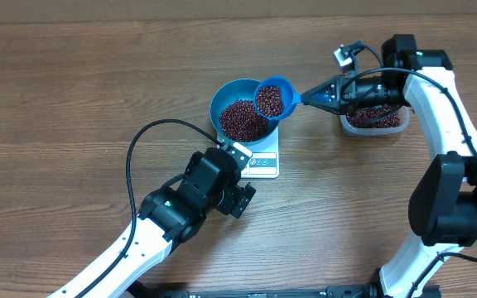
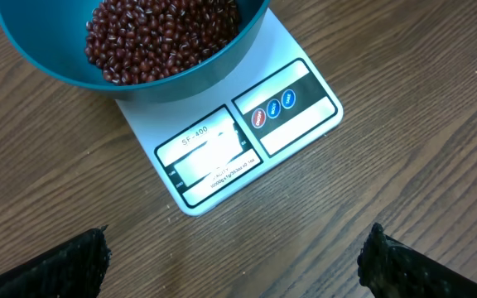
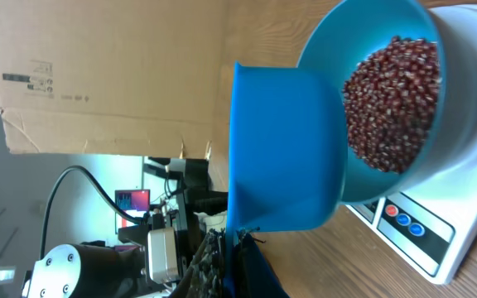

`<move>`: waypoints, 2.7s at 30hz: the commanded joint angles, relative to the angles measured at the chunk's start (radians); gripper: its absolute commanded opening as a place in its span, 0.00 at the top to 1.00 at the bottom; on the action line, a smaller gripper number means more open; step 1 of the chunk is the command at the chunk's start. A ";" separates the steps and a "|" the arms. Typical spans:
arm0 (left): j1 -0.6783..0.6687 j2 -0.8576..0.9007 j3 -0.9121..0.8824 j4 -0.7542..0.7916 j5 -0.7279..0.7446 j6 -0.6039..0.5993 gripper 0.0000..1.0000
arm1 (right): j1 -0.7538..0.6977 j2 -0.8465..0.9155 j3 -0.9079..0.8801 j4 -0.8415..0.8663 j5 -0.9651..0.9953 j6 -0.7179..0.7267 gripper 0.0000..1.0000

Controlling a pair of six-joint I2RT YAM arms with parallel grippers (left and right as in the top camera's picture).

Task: Scoop item into bowl and weigh 150g on scale
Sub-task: 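Carry the filled scoop with the right gripper over the blue bowl, then tip the scoop with the right gripper to pour beans into the bowl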

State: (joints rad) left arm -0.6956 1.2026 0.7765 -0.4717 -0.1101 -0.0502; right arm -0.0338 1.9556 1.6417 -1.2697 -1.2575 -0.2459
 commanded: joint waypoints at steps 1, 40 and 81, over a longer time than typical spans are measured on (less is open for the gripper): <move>0.002 0.006 -0.009 0.000 -0.013 -0.006 0.00 | 0.032 0.002 0.031 0.023 -0.046 0.041 0.96; 0.002 0.006 -0.009 0.000 -0.012 -0.006 0.00 | 0.124 0.002 0.035 0.281 0.108 0.350 0.96; 0.002 0.006 -0.009 0.000 -0.013 -0.006 0.01 | 0.276 -0.050 0.344 0.088 0.655 0.455 0.96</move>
State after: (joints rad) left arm -0.6956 1.2026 0.7765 -0.4717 -0.1097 -0.0502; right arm 0.2192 1.9533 1.9190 -1.1545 -0.6815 0.2092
